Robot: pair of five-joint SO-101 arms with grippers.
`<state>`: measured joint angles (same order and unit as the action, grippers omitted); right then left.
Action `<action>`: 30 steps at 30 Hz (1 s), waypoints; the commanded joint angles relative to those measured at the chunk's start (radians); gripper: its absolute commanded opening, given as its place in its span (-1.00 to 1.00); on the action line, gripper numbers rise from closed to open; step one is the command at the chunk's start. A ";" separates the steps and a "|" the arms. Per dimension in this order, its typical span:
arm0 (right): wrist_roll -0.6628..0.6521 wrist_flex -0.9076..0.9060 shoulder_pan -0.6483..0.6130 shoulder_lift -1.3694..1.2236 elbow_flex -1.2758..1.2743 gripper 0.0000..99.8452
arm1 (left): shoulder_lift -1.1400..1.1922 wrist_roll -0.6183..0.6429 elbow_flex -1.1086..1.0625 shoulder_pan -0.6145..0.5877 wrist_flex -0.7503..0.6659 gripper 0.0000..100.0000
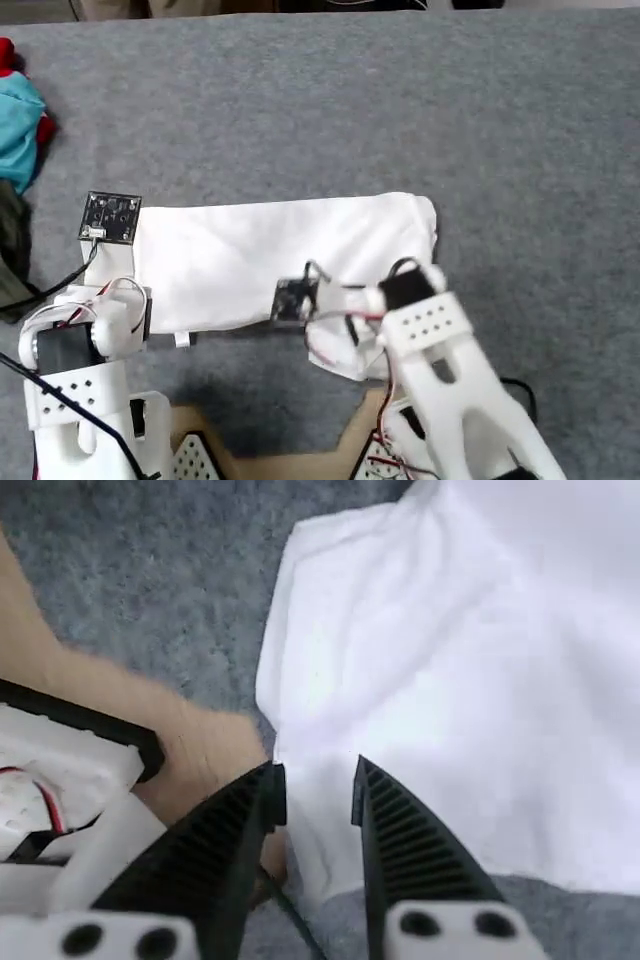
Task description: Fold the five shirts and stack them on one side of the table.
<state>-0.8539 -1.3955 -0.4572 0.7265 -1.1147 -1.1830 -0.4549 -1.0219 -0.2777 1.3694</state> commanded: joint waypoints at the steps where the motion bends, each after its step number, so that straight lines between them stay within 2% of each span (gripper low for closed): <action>1: -0.002 0.101 -0.061 0.047 -0.088 -0.73 | -0.012 -0.008 0.006 -0.009 0.006 -0.96; 7: 0.002 0.196 -0.085 0.048 -0.162 -0.73 | -0.012 -0.008 0.006 -0.009 0.006 -0.96; 14: 0.063 0.367 -0.085 0.048 -0.265 -0.72 | -0.012 -0.006 0.005 -0.009 0.006 -0.96; 23: 0.063 0.382 -0.082 0.048 -0.309 -0.73 | -0.010 -0.006 0.005 -0.005 0.009 -0.96; 25: 0.063 0.382 -0.082 0.047 -0.309 -0.80 | -0.010 -0.006 0.005 -0.005 0.011 -0.96; 27: 0.063 0.382 -0.081 0.047 -0.309 -0.97 | -0.010 -0.006 0.005 -0.005 0.012 -0.96; 30: 0.064 0.379 -0.079 0.047 -0.309 -0.98 | -0.010 -0.006 0.005 -0.005 0.012 -0.96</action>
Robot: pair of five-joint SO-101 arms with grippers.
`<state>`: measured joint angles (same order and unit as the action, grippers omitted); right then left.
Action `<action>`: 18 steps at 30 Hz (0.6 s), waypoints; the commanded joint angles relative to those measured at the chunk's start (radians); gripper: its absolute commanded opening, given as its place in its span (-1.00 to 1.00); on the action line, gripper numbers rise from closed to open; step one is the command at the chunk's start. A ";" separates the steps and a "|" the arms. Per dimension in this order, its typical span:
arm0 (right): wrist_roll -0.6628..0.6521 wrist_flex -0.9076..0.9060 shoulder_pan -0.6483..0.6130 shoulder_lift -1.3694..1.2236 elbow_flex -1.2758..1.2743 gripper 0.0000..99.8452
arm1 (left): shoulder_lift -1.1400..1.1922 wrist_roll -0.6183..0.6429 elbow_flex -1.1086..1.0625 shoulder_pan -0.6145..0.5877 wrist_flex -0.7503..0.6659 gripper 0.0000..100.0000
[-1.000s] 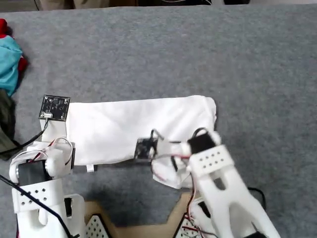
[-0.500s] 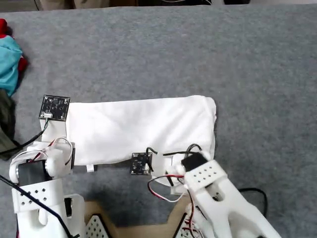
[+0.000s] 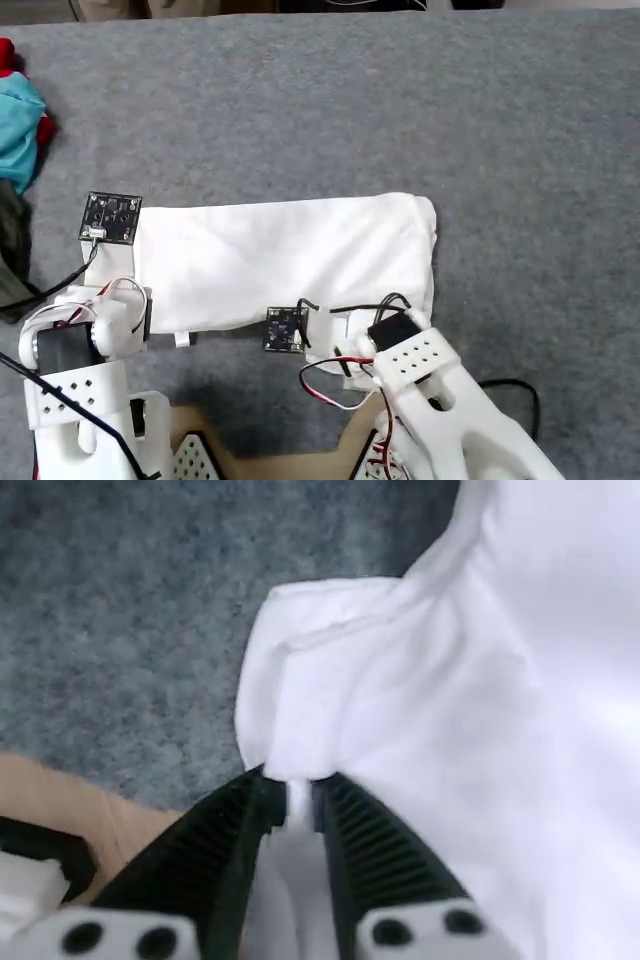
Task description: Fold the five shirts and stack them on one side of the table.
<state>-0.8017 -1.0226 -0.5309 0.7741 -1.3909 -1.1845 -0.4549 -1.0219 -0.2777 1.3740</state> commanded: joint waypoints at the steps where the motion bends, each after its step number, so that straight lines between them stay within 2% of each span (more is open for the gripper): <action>1: 0.012 0.003 -0.005 0.002 -0.033 -0.99 | -0.008 -0.006 0.005 -0.005 0.008 -0.96; 6: 0.012 -0.052 0.018 0.004 0.033 -0.99 | -0.008 -0.008 0.005 -0.009 0.008 -0.96; 12: 0.006 -0.233 0.116 0.001 0.294 -0.99 | -0.008 -0.008 0.005 -0.009 0.009 -0.96; 18: 0.005 -0.311 0.131 -0.001 0.478 -0.99 | -0.008 -0.008 0.005 -0.009 0.009 -0.96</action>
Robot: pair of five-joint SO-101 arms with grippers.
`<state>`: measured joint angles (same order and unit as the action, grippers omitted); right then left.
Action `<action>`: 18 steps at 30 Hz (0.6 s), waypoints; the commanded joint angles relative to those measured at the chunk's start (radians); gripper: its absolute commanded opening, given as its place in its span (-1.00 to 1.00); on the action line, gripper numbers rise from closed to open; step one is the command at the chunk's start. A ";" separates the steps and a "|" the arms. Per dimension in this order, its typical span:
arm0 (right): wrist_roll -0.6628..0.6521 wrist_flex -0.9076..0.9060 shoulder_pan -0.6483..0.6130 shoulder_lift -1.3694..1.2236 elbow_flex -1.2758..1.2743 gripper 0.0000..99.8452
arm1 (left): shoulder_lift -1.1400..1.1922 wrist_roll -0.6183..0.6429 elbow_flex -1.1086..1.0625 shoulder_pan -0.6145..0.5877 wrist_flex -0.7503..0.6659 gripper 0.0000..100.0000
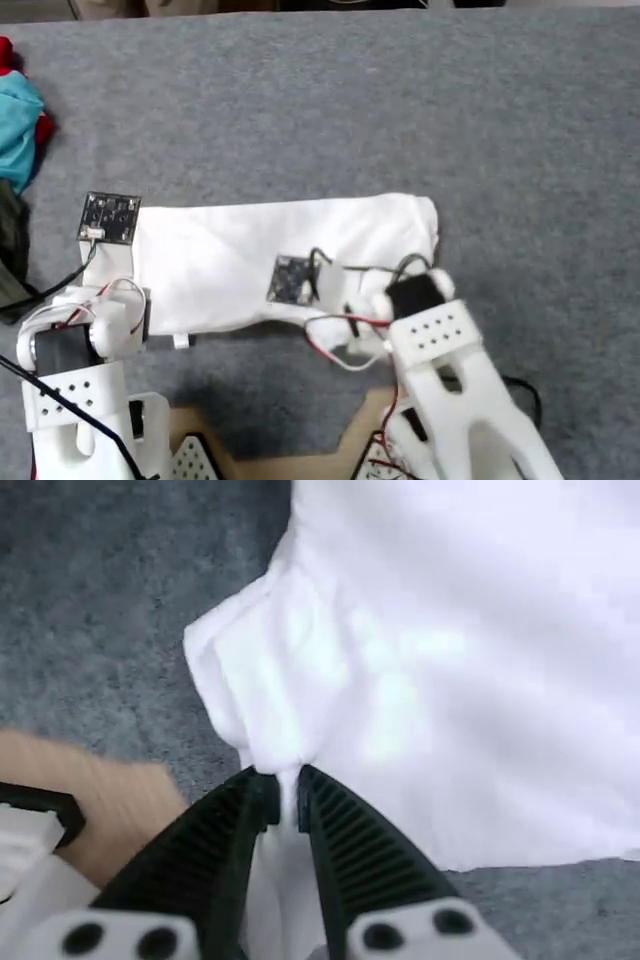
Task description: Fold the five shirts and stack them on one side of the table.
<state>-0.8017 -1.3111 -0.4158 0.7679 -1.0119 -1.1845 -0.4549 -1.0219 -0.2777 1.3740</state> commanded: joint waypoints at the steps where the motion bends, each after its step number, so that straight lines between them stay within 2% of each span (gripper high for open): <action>1: 0.005 -0.023 0.016 0.005 0.114 -0.99 | -0.008 -0.008 0.005 -0.009 0.009 -0.96; 10: -0.023 0.058 0.018 -0.024 0.180 -0.99 | -0.008 -0.008 0.005 -0.009 0.011 -0.96; 18: -0.123 0.112 0.091 -0.295 0.338 -0.99 | -0.008 -0.008 0.012 -0.009 0.038 -0.96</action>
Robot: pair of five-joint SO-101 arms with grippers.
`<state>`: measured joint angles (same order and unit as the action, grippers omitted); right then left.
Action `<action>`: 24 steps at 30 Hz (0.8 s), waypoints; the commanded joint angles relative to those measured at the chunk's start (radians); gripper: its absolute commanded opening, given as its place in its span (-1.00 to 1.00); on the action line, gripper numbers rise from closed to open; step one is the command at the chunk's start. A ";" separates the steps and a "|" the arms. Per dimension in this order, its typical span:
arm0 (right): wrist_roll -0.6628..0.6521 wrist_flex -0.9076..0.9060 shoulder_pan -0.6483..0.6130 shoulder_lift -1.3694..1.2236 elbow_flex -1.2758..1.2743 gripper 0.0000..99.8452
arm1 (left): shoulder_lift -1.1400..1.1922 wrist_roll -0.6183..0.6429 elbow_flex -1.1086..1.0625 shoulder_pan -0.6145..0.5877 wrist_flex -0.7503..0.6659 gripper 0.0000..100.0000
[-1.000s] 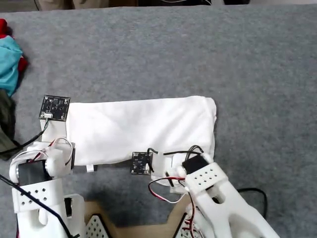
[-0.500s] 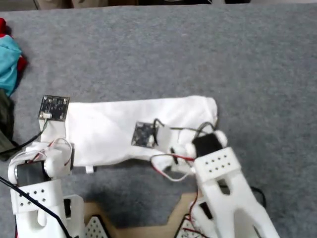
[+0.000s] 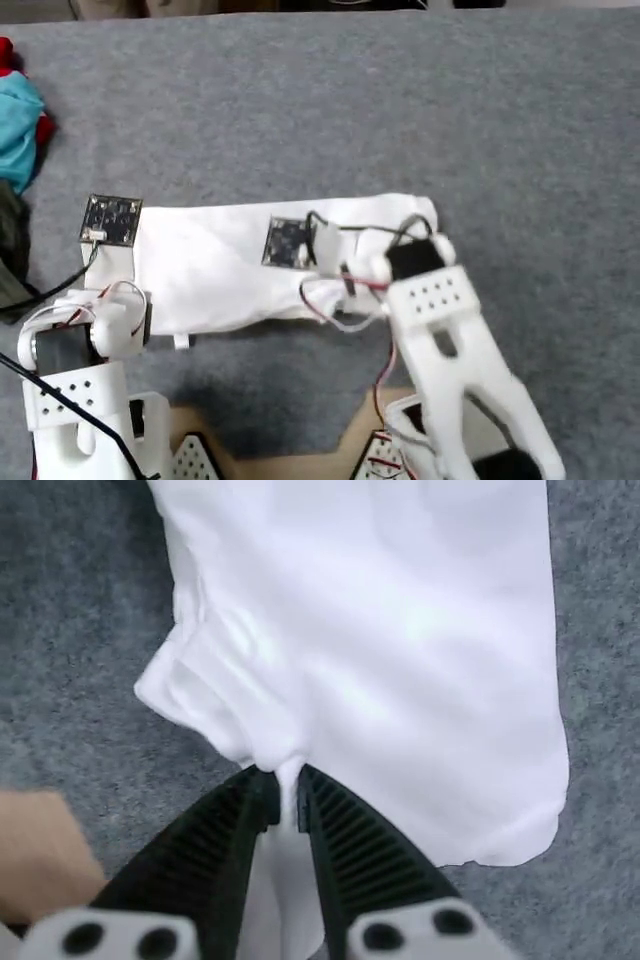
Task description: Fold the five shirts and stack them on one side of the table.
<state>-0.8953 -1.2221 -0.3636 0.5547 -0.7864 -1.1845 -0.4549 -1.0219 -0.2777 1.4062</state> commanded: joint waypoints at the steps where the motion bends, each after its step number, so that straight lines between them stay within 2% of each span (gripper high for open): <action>1: -0.041 0.023 0.045 -0.122 0.150 -0.99 | -0.008 -0.008 0.012 -0.009 0.006 -0.96; 8: -0.083 0.015 0.058 -0.366 0.363 -0.99 | -0.008 -0.008 0.012 -0.009 0.005 -0.96; 18: -0.078 0.025 -0.007 -0.581 0.515 -0.97 | -0.008 -0.008 0.011 -0.006 0.005 -0.96; 24: -0.077 0.015 -0.008 -0.619 0.608 -0.59 | -0.008 -0.008 0.009 -0.006 0.005 -0.96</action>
<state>-0.9674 -1.2144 -0.3560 -0.0621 -0.2555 -1.1845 -0.4549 -1.0219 -0.2777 1.4093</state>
